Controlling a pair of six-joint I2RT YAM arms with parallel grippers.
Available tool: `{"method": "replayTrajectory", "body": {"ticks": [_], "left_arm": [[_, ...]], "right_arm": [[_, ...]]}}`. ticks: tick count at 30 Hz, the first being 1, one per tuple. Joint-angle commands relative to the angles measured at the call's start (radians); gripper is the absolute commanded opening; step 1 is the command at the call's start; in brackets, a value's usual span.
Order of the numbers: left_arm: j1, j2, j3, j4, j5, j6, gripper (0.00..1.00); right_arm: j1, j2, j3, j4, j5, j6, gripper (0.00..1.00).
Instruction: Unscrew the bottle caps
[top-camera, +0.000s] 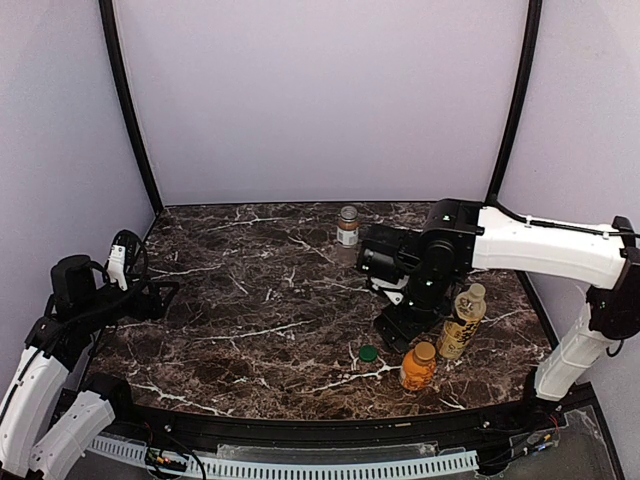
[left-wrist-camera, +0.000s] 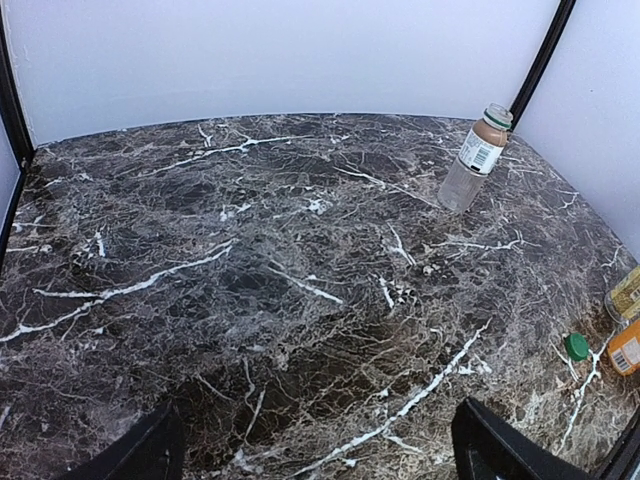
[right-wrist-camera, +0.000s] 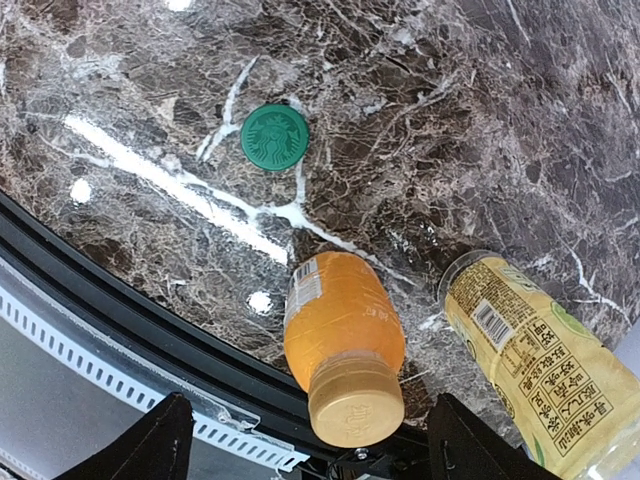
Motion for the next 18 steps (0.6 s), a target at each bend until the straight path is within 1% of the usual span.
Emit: {"method": "replayTrajectory", "body": {"ticks": [1,7,9,13,17,18], "left_arm": [[0.009,0.001,-0.010,0.011,0.017,-0.003,0.93],[0.010,0.006,-0.009,0.012,0.021,-0.005,0.92],[0.009,0.005,-0.009,0.012,0.022,-0.004,0.92],[0.011,0.005,-0.010,0.012,0.025,-0.003,0.92],[0.011,0.005,-0.010,0.012,0.025,-0.003,0.92],[0.011,0.005,-0.010,0.012,0.024,-0.003,0.92]], "right_arm": [[0.000,0.012,-0.036,-0.153,0.036,0.054,0.79],[-0.023,0.003,-0.135,-0.146,0.008,0.082,0.78],[-0.028,-0.002,-0.145,-0.137,0.009,0.089,0.76],[-0.029,-0.014,-0.141,-0.094,-0.009,0.073,0.68],[-0.030,-0.018,-0.153,-0.087,-0.025,0.066,0.57],[-0.030,-0.020,-0.158,-0.090,-0.031,0.067,0.56]]}}
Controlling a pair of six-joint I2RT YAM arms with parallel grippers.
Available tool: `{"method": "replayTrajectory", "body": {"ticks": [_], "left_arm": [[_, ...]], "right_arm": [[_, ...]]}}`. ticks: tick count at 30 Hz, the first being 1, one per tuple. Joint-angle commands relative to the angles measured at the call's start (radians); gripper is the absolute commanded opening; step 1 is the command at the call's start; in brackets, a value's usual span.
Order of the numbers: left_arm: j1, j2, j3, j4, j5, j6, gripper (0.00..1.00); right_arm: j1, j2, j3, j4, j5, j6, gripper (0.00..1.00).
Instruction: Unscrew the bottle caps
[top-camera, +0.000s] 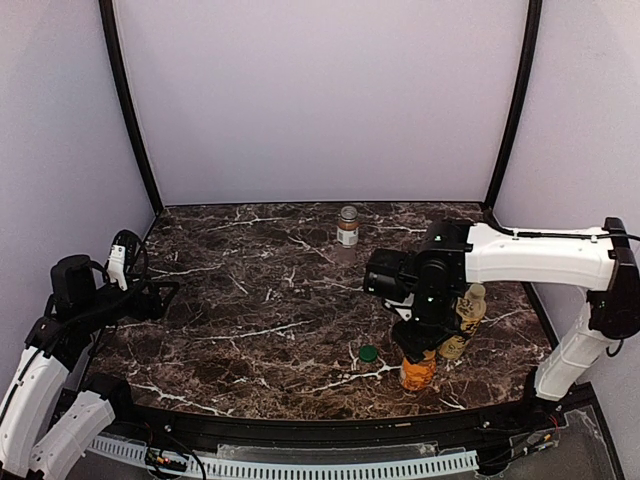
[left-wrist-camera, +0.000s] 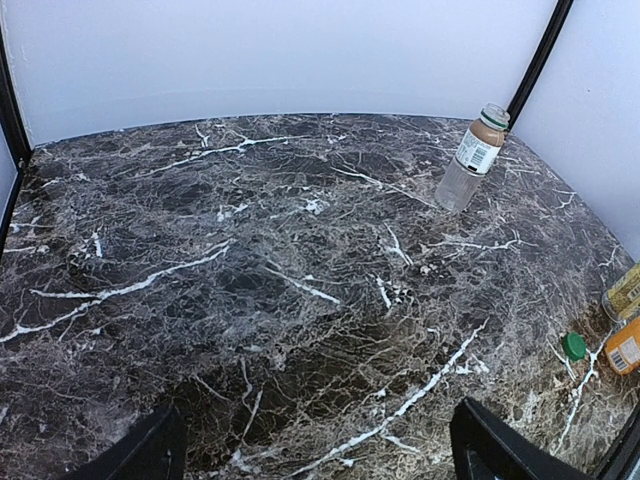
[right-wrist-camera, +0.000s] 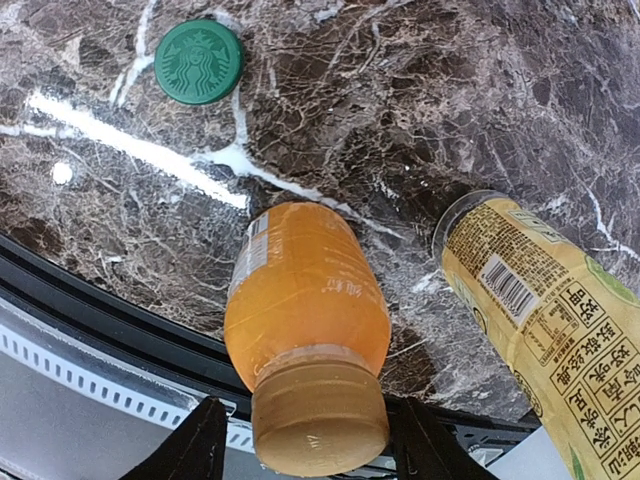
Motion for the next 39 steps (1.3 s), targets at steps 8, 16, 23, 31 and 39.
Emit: {"method": "replayTrajectory", "body": {"ticks": [8,16,23,31,39], "left_arm": [[0.006,0.007,-0.010,0.013,0.020,-0.004,0.91],[0.006,0.012,-0.011,0.018,0.044,0.000,0.91],[0.006,0.014,-0.012,0.020,0.050,-0.001,0.91],[0.007,0.013,-0.012,0.021,0.052,-0.001,0.91],[0.006,0.018,0.006,0.025,0.113,0.030,0.92]], "right_arm": [[-0.011,-0.027,-0.052,-0.071,-0.043,0.000,0.52],[-0.015,-0.014,-0.056,-0.050,-0.041,-0.026,0.43],[-0.021,-0.009,-0.039,-0.041,-0.031,-0.048,0.49],[-0.030,-0.017,-0.035,-0.014,-0.030,-0.061,0.42],[-0.029,-0.025,-0.002,-0.024,-0.095,-0.095,0.00]]}}
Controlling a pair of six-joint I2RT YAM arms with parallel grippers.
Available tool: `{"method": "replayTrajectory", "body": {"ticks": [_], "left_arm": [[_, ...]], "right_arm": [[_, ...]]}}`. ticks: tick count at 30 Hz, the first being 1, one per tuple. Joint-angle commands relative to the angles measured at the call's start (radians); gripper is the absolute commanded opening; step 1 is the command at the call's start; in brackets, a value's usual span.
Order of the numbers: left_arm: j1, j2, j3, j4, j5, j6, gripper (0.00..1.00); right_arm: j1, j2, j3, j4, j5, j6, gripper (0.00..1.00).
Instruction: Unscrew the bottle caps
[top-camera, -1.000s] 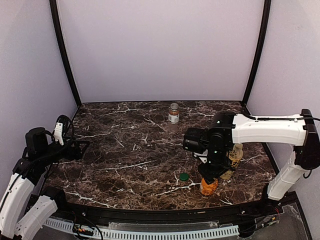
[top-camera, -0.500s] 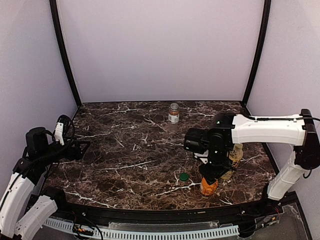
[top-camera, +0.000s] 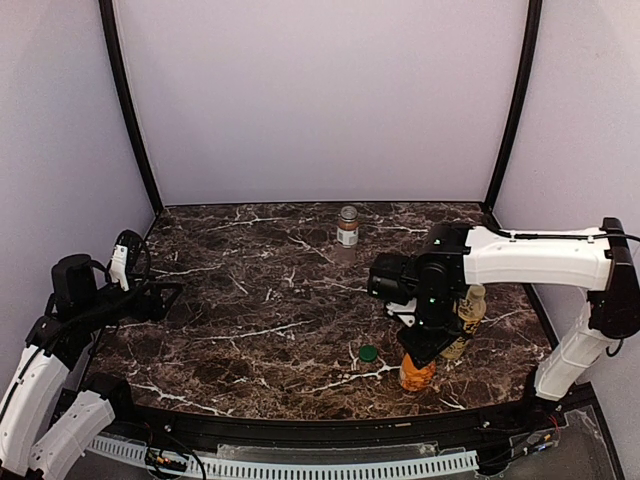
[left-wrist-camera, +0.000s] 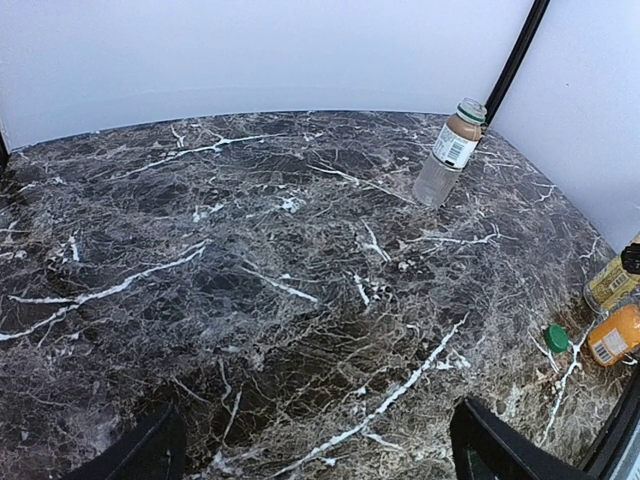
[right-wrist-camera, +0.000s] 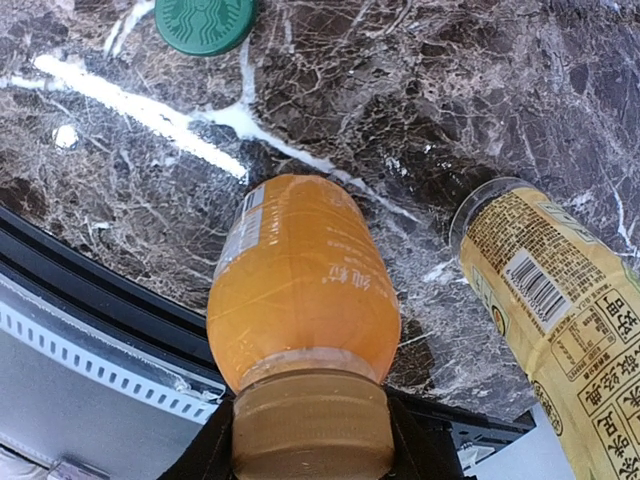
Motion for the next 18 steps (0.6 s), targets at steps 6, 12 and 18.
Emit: {"method": "replayTrajectory", "body": {"ticks": [6,12,18], "left_arm": [[0.000,0.112,0.171,-0.086,0.157,0.288,0.94],[-0.105,0.276,0.416,-0.397,0.099,0.632,0.98],[-0.307,0.484,0.688,-0.607,0.056,0.752,0.99]], "right_arm": [[-0.005,-0.077,0.307,-0.070,-0.034,-0.036,0.00],[-0.007,-0.065,0.510,0.172,-0.073,-0.148,0.00],[-0.029,0.102,0.641,0.525,-0.137,-0.231,0.00]]}}
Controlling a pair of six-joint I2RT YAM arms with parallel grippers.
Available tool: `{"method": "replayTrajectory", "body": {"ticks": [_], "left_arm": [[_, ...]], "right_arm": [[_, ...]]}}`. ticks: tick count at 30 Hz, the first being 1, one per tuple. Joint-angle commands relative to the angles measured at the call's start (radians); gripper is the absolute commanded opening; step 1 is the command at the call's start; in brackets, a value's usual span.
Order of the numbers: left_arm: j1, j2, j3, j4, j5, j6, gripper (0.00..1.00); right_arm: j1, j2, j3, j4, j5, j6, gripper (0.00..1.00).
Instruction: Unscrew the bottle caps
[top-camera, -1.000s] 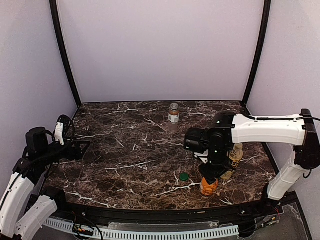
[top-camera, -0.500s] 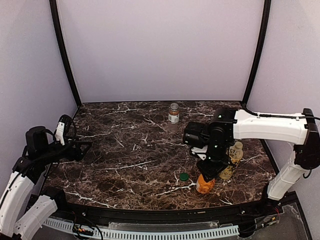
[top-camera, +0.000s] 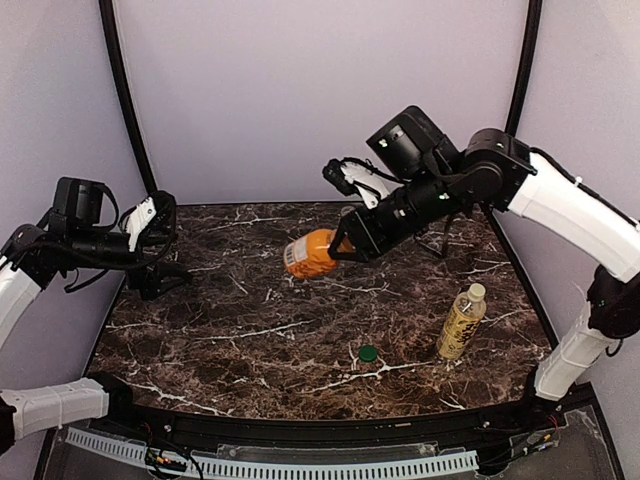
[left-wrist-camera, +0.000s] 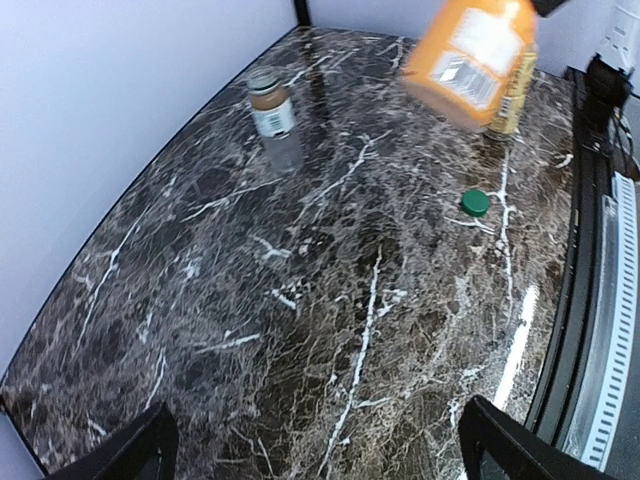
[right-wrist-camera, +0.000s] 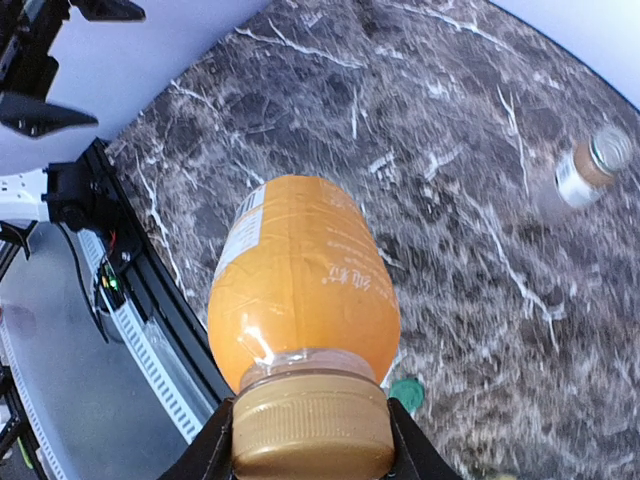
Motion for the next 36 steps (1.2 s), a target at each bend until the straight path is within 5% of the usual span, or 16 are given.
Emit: {"method": "replayTrajectory", "body": {"ticks": [1,9,17,24,36], "left_arm": [[-0.128,0.138,0.166,-0.205,-0.069,0.147,0.99],[-0.316,0.291,0.323,-0.169,-0.217,0.194,0.99],[-0.324,0.339,0.347,-0.040,-0.308,0.173,0.99],[-0.324,0.394,0.387,-0.034,-0.247,0.116,0.98],[-0.324,0.388,0.384,-0.039,-0.173,0.098,0.55]], "right_arm": [[-0.027,0.175,0.130,0.311,-0.085,-0.076,0.00],[-0.082,0.346,0.284,0.474,-0.345,-0.025,0.00],[-0.082,0.346,0.257,0.537,-0.459,-0.072,0.00],[-0.082,0.317,0.208,0.563,-0.471,-0.087,0.00],[-0.082,0.322,0.197,0.584,-0.468,-0.084,0.02]]}}
